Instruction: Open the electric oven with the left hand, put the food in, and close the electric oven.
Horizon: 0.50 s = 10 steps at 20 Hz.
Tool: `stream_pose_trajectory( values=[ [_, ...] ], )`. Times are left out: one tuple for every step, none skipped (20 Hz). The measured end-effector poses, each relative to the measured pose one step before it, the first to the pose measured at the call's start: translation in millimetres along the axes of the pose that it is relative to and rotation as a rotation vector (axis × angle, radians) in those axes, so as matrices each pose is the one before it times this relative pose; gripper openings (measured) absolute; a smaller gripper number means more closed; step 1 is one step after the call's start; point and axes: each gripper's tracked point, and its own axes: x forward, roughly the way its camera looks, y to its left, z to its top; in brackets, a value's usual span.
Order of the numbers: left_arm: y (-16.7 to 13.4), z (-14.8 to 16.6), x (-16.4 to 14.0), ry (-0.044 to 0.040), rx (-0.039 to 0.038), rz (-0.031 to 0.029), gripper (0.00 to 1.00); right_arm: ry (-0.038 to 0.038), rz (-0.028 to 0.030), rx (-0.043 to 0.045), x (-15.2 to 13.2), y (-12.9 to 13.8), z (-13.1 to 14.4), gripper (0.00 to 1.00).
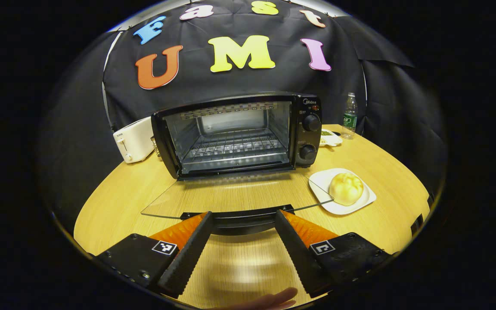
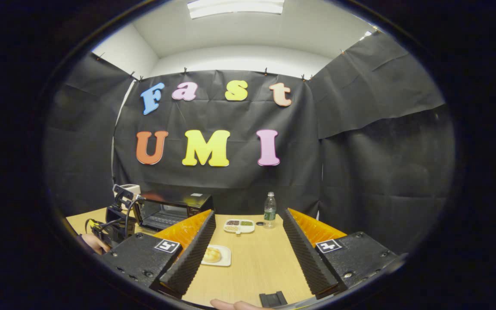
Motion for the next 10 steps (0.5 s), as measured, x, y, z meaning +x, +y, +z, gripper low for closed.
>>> stream_pose_trajectory(
  values=[
    [0.99, -4.19, 4.86, 0.0106, -0.01545, -0.00593, 0.97, 0.0048, 0.00099, -0.00224, 0.54, 1.11, -1.5, 1.0],
    [0.0, -7.02, 3.21, 0.02107, -0.01885, -0.00674, 0.96, 0.00348, 0.0017, -0.00175, 0.53, 1.69, -1.53, 1.0],
    [-0.95, -7.38, 3.06, 0.01731, -0.01803, -0.00885, 0.96, 0.00358, 0.00075, -0.00135, 1.34, 1.19, -0.19, 1.0],
    [0.39, -4.97, 1.11, 0.00884, -0.01533, -0.00315, 0.96, 0.00306, 0.00135, -0.00229, 0.61, 0.5, -1.87, 1.0],
    [-1.84, -1.26, -0.86, -0.00324, -0.0048, -0.00223, 0.96, 0.00361, -0.00023, -0.00262, 1.13, 0.97, -1.0, 1.0],
    [-1.61, 3.06, -1.89, -0.02555, 0.01302, -0.00191, 0.96, 0.00489, -0.00154, -0.00133, 1.42, 0.23, -2.29, 1.0],
    [0.46, -2.5, 1.22, -0.00373, 0.0126, 0.00172, 0.96, 0.00599, -0.00075, 0.00112, 2.44, 0.91, -1.14, 1.0],
    [0.48, -1.72, -0.49, -0.00575, 0.00791, 0.00315, 0.96, 0.00764, 0.00189, 0.00044, 2.43, 1.47, -2.75, 1.0],
    [-1.16, 2.81, -1.47, -0.01892, 0.00755, -0.0015, 0.96, 0.00811, 0.00297, -0.00232, 1.68, 2.64, -2.57, 1.0],
    [-0.52, 4.6, -3.37, -0.01777, 0.0074, -0.01039, 0.96, 0.00689, 0.00189, -0.00467, 2.36, 1.77, -2.75, 1.0]
  ],
)
